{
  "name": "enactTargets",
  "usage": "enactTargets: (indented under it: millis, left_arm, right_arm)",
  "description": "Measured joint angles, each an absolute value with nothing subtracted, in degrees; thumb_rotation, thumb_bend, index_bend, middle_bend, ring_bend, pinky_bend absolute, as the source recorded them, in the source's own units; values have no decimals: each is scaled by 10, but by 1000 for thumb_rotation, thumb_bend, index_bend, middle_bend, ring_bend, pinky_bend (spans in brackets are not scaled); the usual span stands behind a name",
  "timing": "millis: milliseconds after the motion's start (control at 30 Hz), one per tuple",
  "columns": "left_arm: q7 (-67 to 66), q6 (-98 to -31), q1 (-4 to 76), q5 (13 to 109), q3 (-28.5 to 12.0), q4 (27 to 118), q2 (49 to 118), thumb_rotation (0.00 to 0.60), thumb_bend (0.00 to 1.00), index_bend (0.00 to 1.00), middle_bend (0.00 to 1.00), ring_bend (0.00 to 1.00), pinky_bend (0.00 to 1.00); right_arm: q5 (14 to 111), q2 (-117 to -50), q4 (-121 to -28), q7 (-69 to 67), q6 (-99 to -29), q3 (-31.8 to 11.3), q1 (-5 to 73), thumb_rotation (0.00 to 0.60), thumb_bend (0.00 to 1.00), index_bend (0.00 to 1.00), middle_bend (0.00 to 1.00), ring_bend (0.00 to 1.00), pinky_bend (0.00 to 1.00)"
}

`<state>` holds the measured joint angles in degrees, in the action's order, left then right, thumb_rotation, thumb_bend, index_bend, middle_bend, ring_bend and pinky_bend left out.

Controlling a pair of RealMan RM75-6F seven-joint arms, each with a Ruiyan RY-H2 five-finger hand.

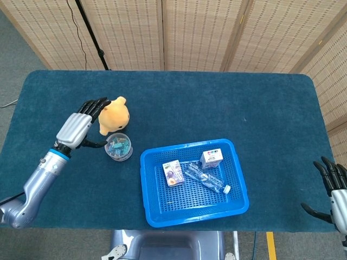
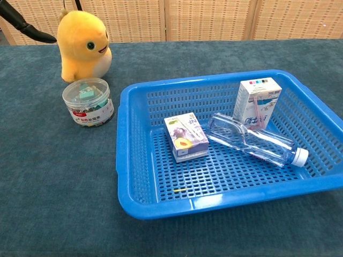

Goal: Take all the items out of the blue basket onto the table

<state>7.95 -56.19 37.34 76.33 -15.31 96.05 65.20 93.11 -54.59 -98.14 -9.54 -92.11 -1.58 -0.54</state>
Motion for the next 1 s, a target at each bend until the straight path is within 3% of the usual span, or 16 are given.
enactTargets:
  millis: [400, 1000]
  left_arm:
    - [51, -655, 360, 1011, -81, 1046, 641, 600, 139, 0, 0, 0, 74]
    - [-140, -548, 419, 909, -77, 1066, 783, 600, 140, 0, 0, 0, 127]
  right_arm:
    - [930, -538, -974, -125, -928, -17, -8, 600, 0, 0, 0, 0, 0]
    - [923, -534, -968, -141, -927, -20, -7, 600, 0, 0, 0, 0, 0]
